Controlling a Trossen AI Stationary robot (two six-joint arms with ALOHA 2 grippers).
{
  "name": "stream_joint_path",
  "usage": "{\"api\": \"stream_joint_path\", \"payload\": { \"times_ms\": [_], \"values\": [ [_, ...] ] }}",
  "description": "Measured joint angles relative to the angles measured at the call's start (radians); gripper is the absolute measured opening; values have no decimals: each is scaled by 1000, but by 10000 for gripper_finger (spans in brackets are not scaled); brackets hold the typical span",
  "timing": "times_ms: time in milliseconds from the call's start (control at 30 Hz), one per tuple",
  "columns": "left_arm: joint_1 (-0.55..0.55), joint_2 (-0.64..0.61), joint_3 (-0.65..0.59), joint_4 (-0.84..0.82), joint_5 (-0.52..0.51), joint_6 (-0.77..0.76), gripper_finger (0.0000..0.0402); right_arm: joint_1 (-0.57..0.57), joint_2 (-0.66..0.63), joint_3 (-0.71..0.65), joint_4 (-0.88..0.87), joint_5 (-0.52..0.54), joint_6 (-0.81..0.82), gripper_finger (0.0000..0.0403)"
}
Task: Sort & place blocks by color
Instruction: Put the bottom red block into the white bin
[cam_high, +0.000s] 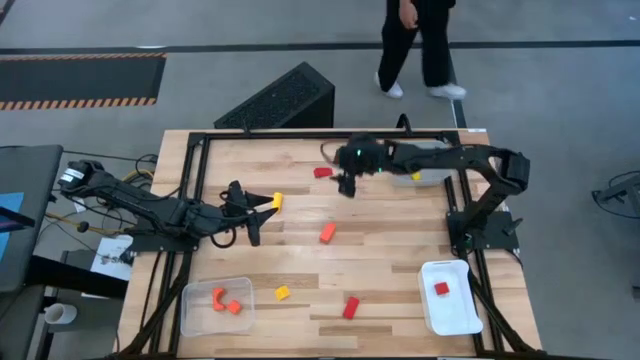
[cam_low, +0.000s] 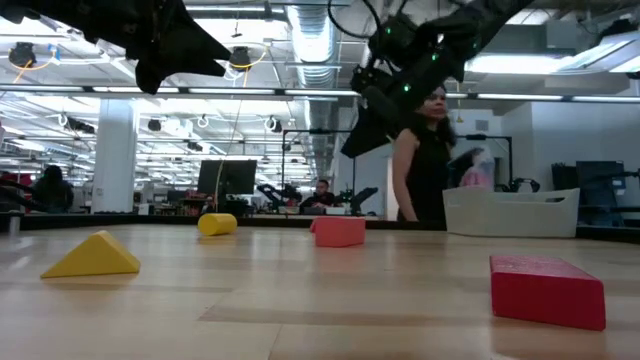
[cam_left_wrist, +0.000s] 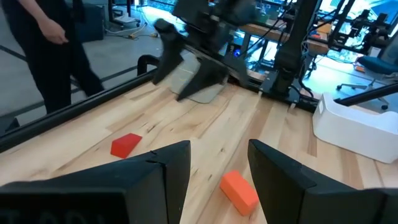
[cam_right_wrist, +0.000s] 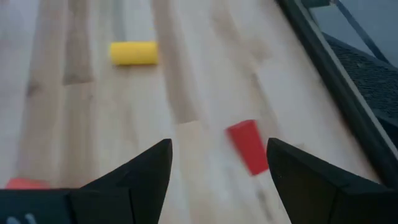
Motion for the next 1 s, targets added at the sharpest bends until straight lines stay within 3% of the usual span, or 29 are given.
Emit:
{"api": "stream_joint_path", "payload": {
  "times_ms": [300, 467, 700, 1000],
  "values": [
    [0, 0, 0, -1, 3, -1, 148, -109, 126, 0, 78, -131, -67, 287],
    [0, 0, 0, -1, 0, 0, 148, -112, 242, 94, 79, -168, -95, 287],
    [0, 0, 0, -3, 2, 0, 148, -108, 411, 326, -117, -150, -181, 287],
    [-1, 0, 0, -32, 25, -16, 148, -111, 436, 457, -292, -113, -269, 287]
  ]
}}
